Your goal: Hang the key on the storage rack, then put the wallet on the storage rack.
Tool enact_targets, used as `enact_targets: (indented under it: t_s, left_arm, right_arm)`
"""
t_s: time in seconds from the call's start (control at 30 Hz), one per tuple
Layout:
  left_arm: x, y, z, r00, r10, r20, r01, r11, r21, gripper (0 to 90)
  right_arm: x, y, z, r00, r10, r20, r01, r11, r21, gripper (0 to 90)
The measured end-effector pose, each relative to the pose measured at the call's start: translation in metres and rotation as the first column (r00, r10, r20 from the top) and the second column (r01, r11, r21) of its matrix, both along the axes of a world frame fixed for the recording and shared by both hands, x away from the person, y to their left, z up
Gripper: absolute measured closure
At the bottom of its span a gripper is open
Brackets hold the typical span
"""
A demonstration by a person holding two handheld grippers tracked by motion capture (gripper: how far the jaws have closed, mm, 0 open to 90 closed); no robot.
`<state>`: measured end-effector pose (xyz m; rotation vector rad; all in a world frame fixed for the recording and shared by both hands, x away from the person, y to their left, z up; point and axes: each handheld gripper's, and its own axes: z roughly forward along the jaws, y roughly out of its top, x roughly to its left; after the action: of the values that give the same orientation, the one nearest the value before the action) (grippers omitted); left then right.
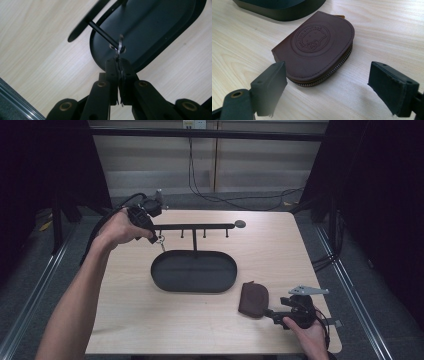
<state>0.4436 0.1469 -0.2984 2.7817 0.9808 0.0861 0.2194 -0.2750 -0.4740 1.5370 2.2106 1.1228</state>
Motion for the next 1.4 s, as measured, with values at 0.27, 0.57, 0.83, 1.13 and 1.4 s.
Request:
enact_targets:
  t_s: [0.27, 0.57, 0.83, 1.13, 1.4]
  left_arm:
    - [-0.006, 0.011, 0.002, 0.9997, 0.018, 0.016, -0.018, 0.9992, -0.035, 79.9]
    - [-0.016, 0.028, -0.003, 0.9975, 0.070, -0.007, -0.070, 0.9828, -0.171, 62.8]
    - [-0.037, 0.041, -0.011, 0.9877, 0.136, 0.078, -0.112, 0.9597, -0.258, 49.9]
    - [-0.058, 0.056, -0.023, 0.9767, 0.184, 0.111, -0.138, 0.9338, -0.330, 38.3]
    - [-0.079, 0.063, -0.044, 0.9646, 0.213, 0.155, -0.152, 0.9306, -0.333, 32.3]
  right_arm:
    - [0.001, 0.000, 0.000, 1.0000, -0.003, -0.005, 0.003, 1.000, 0.004, 14.6]
    - [0.002, 0.001, 0.000, 0.9999, -0.004, -0.010, 0.004, 1.000, 0.001, 14.6]
    - [0.002, 0.002, -0.001, 1.0000, 0.002, -0.005, -0.002, 1.000, -0.007, 14.5]
    - [0.002, 0.001, -0.001, 1.0000, 0.003, -0.004, -0.003, 1.000, -0.005, 14.5]
    - [0.003, 0.001, -0.001, 1.0000, 0.001, -0.005, -0.001, 1.000, -0.004, 14.5]
